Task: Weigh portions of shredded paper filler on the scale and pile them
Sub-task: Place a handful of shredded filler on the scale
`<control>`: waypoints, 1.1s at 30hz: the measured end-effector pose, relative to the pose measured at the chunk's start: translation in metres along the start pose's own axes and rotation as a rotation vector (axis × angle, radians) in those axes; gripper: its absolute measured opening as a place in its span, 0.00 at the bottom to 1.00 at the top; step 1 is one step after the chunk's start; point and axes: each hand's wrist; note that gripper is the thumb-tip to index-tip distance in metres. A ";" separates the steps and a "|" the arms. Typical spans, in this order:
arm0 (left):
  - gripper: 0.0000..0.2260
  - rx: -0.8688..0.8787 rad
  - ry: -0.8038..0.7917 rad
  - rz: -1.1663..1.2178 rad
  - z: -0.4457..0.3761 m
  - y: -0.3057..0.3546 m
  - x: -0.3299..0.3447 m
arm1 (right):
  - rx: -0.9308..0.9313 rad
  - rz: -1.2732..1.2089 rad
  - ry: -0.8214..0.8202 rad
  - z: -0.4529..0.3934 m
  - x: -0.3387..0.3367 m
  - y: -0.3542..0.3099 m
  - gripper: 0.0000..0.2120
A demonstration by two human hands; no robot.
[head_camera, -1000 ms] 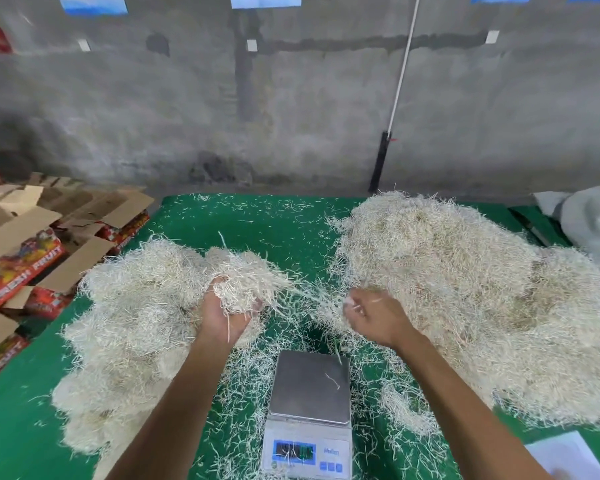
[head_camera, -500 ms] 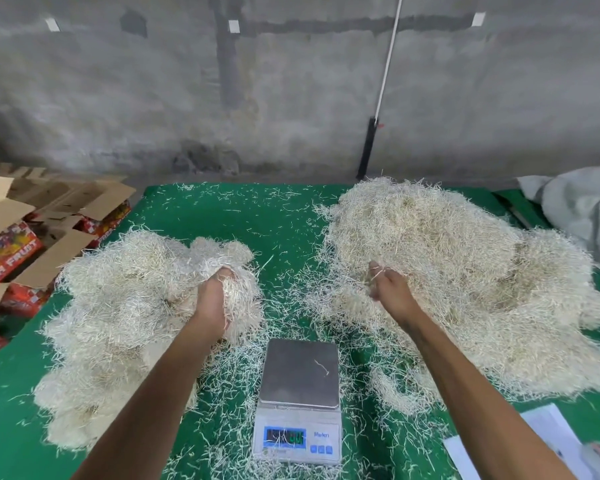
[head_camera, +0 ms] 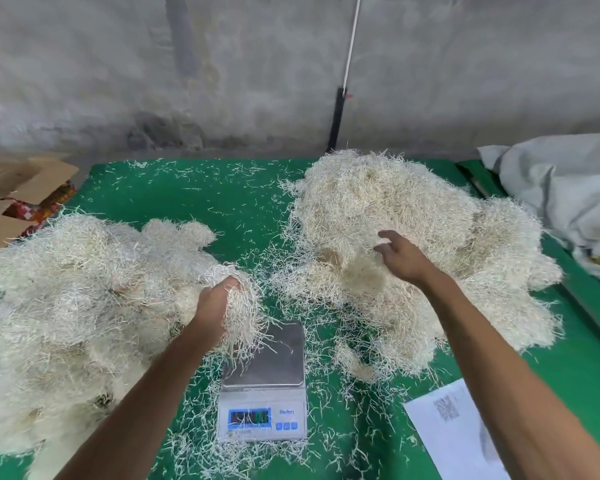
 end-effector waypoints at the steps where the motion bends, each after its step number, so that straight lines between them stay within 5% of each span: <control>1: 0.36 0.000 0.003 -0.002 0.001 -0.002 0.002 | 0.028 -0.053 -0.027 0.001 -0.002 0.002 0.21; 6: 0.28 -0.011 -0.052 -0.006 0.005 0.003 0.006 | -0.138 0.248 0.115 0.002 -0.002 0.011 0.24; 10: 0.09 0.017 -0.215 0.083 0.016 0.007 -0.002 | -0.284 0.756 0.238 0.015 -0.001 0.011 0.18; 13: 0.06 0.083 -0.286 0.152 0.035 0.013 -0.002 | -0.336 0.678 0.371 0.029 0.019 -0.004 0.18; 15: 0.14 0.358 -0.248 -0.051 0.038 0.009 -0.011 | -0.260 0.307 0.199 0.045 0.044 -0.029 0.27; 18: 0.39 0.647 -0.184 -0.354 0.030 -0.001 -0.020 | 0.135 -0.327 -0.410 0.067 0.088 -0.065 0.44; 21: 0.40 0.780 -0.187 -0.440 0.040 -0.002 -0.020 | 0.323 -0.770 -0.821 0.094 0.121 -0.100 0.43; 24: 0.41 0.372 -0.214 -0.298 0.044 0.001 -0.026 | 0.263 -0.765 -0.686 0.104 0.141 -0.116 0.36; 28: 0.49 0.370 -0.196 -0.364 0.034 -0.015 -0.048 | 0.225 -0.488 -0.391 0.102 0.161 -0.100 0.13; 33: 0.25 0.120 -0.061 -0.183 0.007 -0.051 -0.068 | 0.080 -0.010 -0.401 0.119 0.186 -0.073 0.37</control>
Point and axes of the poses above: each hand's wrist, its own z-axis away from the middle knuckle, its own x-axis out of the palm, y = z × x, and after that the axes turned 13 degrees about y, right-handed
